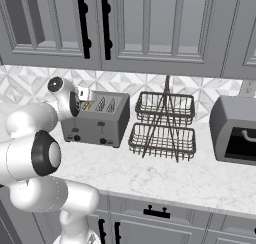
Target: Start the toaster. Once the lever pops up, take the bread to the plate on the dining counter.
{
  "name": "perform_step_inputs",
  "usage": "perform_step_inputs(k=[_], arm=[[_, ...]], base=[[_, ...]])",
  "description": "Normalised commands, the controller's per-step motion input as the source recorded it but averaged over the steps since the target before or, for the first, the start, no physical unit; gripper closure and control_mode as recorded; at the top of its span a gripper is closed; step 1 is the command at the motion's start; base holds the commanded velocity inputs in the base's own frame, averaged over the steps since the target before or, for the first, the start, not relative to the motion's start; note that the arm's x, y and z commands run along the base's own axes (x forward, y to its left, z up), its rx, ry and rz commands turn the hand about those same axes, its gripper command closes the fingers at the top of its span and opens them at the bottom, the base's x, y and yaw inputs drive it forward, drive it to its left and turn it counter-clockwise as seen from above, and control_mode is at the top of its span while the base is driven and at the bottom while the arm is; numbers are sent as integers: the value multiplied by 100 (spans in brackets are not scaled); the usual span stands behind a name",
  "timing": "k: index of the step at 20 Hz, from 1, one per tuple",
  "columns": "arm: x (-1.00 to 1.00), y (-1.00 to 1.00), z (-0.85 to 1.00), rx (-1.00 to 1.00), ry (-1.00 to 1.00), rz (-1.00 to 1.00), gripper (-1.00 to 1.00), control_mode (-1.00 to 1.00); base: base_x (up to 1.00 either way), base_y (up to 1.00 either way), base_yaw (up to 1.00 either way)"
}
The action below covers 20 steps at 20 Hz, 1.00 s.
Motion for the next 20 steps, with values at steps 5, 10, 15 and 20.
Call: perform_step_inputs(k=[5, 10, 15, 20], arm=[[0, 0, 0, 0, 0, 0, -100, -100], [0, 0, 0, 0, 0, 0, -100, -100], [0, 0, 0, 0, 0, 0, -100, -100], [0, 0, 0, 0, 0, 0, -100, -100]], base=[[0, 0, 0], [0, 0, 0], [0, 0, 0], [0, 0, 0]])
